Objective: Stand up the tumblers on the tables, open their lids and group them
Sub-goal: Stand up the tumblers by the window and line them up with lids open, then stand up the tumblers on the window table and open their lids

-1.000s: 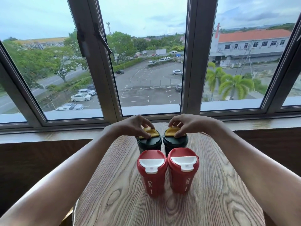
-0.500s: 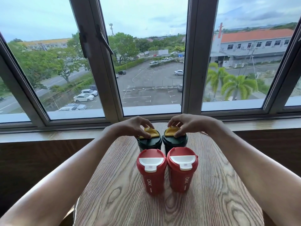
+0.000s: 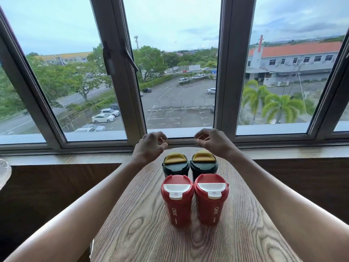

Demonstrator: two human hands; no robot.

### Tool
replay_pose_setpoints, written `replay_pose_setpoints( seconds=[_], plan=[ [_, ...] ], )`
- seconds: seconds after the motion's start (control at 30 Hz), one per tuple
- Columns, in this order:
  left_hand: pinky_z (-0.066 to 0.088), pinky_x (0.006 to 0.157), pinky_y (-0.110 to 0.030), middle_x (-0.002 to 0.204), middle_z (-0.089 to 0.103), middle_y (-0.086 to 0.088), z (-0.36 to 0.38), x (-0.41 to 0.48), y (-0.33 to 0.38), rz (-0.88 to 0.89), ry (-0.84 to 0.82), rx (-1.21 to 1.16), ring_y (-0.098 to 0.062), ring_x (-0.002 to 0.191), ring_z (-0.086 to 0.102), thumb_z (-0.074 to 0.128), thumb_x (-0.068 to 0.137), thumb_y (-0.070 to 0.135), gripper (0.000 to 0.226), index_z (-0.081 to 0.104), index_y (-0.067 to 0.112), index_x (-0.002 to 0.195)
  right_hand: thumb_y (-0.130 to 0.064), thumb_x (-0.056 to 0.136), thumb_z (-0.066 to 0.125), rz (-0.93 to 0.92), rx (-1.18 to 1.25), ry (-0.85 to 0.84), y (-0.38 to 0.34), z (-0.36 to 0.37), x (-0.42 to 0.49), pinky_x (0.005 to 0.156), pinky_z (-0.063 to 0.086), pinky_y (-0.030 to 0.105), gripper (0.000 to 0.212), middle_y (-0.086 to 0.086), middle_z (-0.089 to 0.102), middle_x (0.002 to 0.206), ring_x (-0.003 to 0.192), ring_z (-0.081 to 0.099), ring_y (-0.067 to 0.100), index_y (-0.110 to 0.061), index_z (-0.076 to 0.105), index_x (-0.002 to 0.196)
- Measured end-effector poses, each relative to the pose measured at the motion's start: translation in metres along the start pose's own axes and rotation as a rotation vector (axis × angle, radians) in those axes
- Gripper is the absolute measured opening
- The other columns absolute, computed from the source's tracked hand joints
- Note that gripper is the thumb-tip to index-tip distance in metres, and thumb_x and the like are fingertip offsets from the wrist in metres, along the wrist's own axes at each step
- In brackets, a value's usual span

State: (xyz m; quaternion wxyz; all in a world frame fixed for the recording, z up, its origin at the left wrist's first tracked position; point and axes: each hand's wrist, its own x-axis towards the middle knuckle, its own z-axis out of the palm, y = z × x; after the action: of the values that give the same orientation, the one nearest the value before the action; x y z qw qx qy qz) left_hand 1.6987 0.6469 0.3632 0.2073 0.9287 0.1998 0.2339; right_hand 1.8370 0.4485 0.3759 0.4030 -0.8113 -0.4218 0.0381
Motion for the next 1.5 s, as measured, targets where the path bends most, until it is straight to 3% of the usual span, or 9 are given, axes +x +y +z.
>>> replay_pose_setpoints(
  seconds=[0.2,0.33,0.43,0.5,0.67,0.8,0.9,1.07,1.5],
  plan=[
    [0.057,0.084,-0.041,0.101,0.074,0.0,-0.058,-0.05,-0.021,-0.162,0.093,0.077,-0.02,0.092,0.069,0.068,0.085,0.03,0.018,0.071,0.025,0.102,-0.015,0.088,0.067,-0.169,-0.008,-0.113,-0.066,0.04,0.003,0.081,0.047,0.022,0.022,0.005,0.072,0.098,0.09,0.066,0.016,-0.008,0.071,0.109],
    [0.054,0.086,-0.033,0.104,0.074,0.0,-0.109,-0.113,-0.049,-0.35,0.183,0.15,-0.02,0.098,0.068,0.066,0.086,0.029,0.017,0.072,0.025,0.102,-0.015,0.086,0.069,-0.305,0.015,-0.219,-0.126,0.096,-0.005,0.08,0.05,0.025,0.02,0.006,0.073,0.094,0.088,0.068,0.017,-0.008,0.073,0.103],
    [0.054,0.089,-0.036,0.108,0.074,0.002,-0.146,-0.173,-0.073,-0.533,0.27,0.208,-0.023,0.103,0.067,0.063,0.084,0.033,0.019,0.072,0.029,0.1,-0.016,0.084,0.07,-0.384,0.065,-0.331,-0.176,0.143,-0.017,0.079,0.052,0.026,0.018,0.006,0.074,0.091,0.086,0.069,0.017,-0.008,0.073,0.1],
    [0.055,0.087,-0.036,0.107,0.074,0.001,-0.168,-0.213,-0.089,-0.631,0.299,0.25,-0.024,0.101,0.068,0.063,0.084,0.032,0.019,0.072,0.029,0.101,-0.016,0.083,0.07,-0.438,0.096,-0.408,-0.208,0.174,-0.028,0.081,0.054,0.03,0.016,0.006,0.075,0.092,0.086,0.07,0.018,-0.011,0.074,0.099],
    [0.053,0.082,-0.031,0.097,0.075,0.002,-0.223,-0.332,-0.115,-0.904,0.508,0.261,-0.021,0.096,0.068,0.068,0.083,0.024,0.013,0.074,0.024,0.094,-0.031,0.075,0.068,-0.626,0.208,-0.618,-0.296,0.26,-0.078,0.068,0.053,0.027,0.007,-0.011,0.07,0.079,0.069,0.065,0.007,-0.03,0.07,0.082],
    [0.055,0.082,-0.033,0.096,0.076,0.003,-0.256,-0.434,-0.119,-1.103,0.639,0.342,-0.022,0.096,0.069,0.067,0.081,0.024,0.014,0.074,0.025,0.093,-0.017,0.082,0.068,-0.763,0.255,-0.727,-0.361,0.309,-0.13,0.07,0.044,0.024,0.014,-0.001,0.073,0.088,0.08,0.064,0.013,-0.017,0.074,0.094],
    [0.054,0.083,-0.034,0.098,0.076,0.001,-0.272,-0.496,-0.118,-1.233,0.698,0.405,-0.025,0.1,0.068,0.065,0.079,0.024,0.017,0.074,0.026,0.094,-0.015,0.082,0.065,-0.818,0.281,-0.804,-0.395,0.335,-0.166,0.074,0.05,0.03,0.016,0.008,0.075,0.095,0.087,0.067,0.022,-0.013,0.073,0.096],
    [0.057,0.083,-0.043,0.086,0.074,0.003,-0.285,-0.549,-0.131,-1.302,0.777,0.395,-0.026,0.092,0.07,0.066,0.073,0.026,0.011,0.065,0.036,0.077,-0.015,0.082,0.066,-0.791,0.367,-0.895,-0.417,0.366,-0.2,0.083,0.05,0.03,0.021,0.005,0.075,0.099,0.095,0.067,0.021,-0.015,0.074,0.101],
    [0.053,0.086,-0.036,0.106,0.074,0.005,-0.366,-0.558,-0.231,-1.299,0.747,0.469,-0.024,0.108,0.065,0.064,0.085,0.025,0.022,0.072,0.027,0.105,-0.02,0.084,0.066,-0.836,0.308,-0.888,-0.516,0.471,-0.191,0.078,0.044,0.023,0.02,-0.002,0.071,0.091,0.091,0.064,0.016,-0.021,0.074,0.101]
  ],
)
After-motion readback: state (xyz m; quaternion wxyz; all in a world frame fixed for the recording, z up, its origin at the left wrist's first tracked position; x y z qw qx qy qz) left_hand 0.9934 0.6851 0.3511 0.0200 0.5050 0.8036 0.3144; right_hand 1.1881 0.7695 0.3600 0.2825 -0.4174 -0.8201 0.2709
